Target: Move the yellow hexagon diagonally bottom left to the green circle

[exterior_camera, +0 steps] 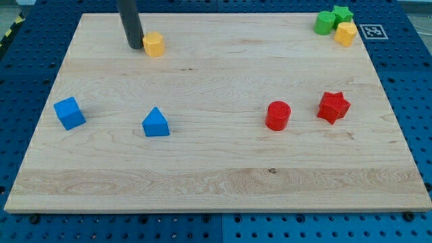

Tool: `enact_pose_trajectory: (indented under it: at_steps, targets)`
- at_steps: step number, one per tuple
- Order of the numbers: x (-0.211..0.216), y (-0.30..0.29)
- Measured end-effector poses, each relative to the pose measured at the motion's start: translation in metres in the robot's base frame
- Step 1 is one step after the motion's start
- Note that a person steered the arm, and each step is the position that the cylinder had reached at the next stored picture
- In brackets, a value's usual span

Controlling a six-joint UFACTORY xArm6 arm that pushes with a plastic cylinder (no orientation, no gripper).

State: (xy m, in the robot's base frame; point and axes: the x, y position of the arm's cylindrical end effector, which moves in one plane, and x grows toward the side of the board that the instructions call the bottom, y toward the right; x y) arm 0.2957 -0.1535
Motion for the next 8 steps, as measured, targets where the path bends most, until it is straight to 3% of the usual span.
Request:
enact_pose_trajectory:
  at_steps: [5, 8]
  targets:
    - [0.006, 0.086]
    - [0.040, 0.130]
